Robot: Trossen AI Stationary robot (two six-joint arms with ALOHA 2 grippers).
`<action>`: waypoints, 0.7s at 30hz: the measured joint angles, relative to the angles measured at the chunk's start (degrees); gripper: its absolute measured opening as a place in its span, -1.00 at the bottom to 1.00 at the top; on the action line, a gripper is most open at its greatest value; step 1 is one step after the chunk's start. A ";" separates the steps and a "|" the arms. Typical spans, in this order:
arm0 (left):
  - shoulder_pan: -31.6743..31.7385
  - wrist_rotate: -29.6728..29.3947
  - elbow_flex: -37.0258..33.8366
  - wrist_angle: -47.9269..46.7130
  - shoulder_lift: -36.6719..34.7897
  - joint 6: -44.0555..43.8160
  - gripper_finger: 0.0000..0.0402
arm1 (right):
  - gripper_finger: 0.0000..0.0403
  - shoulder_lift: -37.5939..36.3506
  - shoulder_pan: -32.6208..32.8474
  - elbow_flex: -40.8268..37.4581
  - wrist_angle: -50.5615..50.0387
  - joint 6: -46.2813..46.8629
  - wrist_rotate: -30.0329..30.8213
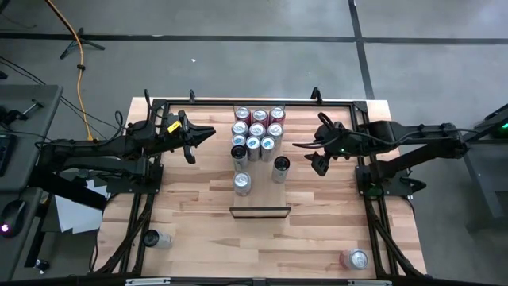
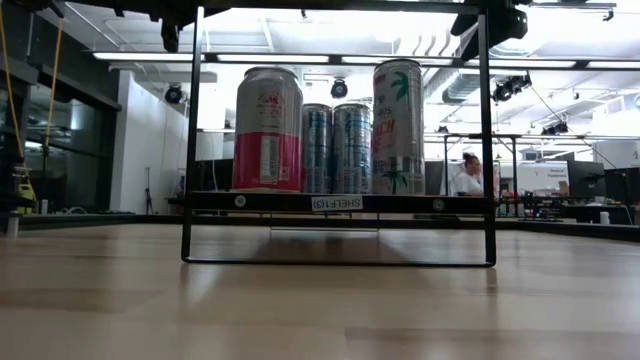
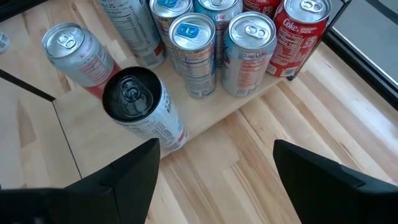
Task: Place canned beverage on shelf
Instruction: Put the right white pink soda can on the shelf aligned with the other white pink soda can
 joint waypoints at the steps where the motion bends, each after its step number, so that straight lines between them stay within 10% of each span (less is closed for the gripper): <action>1: -0.01 0.00 0.00 0.00 0.00 0.01 -1.00 | 0.48 0.00 0.00 0.00 -0.01 0.03 0.20; 21: -0.01 0.01 0.00 0.01 0.00 0.01 -1.00 | 0.48 0.00 0.00 -0.04 -1.93 0.37 0.86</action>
